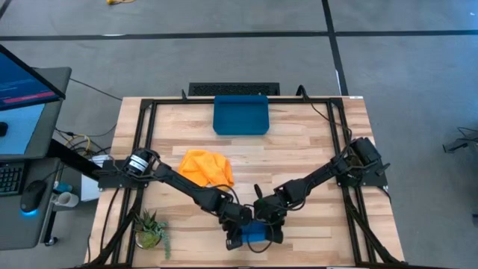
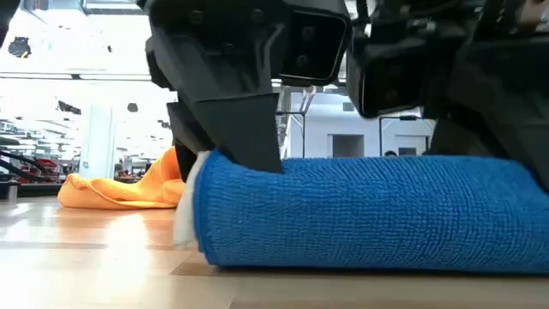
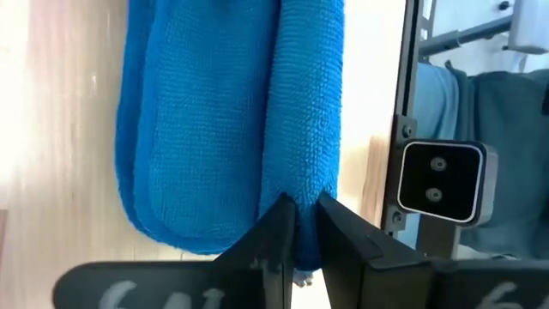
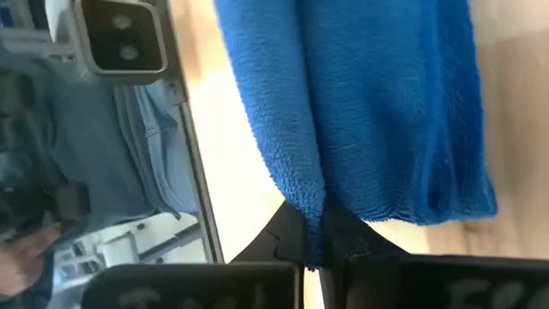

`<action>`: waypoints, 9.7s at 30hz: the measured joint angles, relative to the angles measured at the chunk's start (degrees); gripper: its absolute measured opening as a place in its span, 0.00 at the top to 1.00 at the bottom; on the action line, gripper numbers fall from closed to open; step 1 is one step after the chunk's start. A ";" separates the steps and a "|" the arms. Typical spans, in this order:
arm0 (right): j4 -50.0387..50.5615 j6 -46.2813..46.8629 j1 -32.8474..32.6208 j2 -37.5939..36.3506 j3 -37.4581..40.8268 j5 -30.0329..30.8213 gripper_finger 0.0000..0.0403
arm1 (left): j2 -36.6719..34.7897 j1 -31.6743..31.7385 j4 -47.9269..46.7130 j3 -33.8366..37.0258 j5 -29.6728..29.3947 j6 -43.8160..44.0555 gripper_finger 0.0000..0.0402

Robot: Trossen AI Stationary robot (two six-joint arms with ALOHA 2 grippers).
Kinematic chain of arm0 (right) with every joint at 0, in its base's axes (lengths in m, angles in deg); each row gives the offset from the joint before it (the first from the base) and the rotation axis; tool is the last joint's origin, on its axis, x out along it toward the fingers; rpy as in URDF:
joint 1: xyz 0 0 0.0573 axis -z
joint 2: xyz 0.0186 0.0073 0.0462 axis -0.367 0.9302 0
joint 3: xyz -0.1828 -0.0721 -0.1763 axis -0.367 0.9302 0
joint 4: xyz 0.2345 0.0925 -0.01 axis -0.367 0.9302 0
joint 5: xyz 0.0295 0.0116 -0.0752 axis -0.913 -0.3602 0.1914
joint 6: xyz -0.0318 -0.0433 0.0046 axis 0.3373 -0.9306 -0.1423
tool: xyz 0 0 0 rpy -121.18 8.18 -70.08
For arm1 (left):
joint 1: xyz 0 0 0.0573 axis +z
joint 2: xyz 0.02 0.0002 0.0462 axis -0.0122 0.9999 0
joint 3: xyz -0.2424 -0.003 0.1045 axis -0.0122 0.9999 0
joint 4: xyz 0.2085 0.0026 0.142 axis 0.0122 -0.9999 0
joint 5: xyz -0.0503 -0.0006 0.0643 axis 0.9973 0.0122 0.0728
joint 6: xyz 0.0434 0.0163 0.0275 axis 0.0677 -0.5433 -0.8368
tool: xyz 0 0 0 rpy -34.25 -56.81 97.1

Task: Roll microfiber towels into tight, uniform cylinder then place into a basket
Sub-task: Roll the blue microfiber towel, then put the blue microfiber towel into the bin

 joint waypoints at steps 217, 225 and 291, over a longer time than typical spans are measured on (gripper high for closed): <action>3.23 -9.22 -7.51 -2.86 4.09 42.15 0.83 | 1.93 -0.18 -4.85 0.48 -31.68 -22.00 0.69; 3.14 -9.20 -7.51 -2.86 4.07 41.94 0.83 | 1.09 -0.65 -5.86 -0.27 -31.87 -22.99 0.69; 10.62 -14.95 -15.32 -15.80 4.12 53.28 0.69 | -2.19 3.55 0.60 6.58 -27.18 1.86 0.69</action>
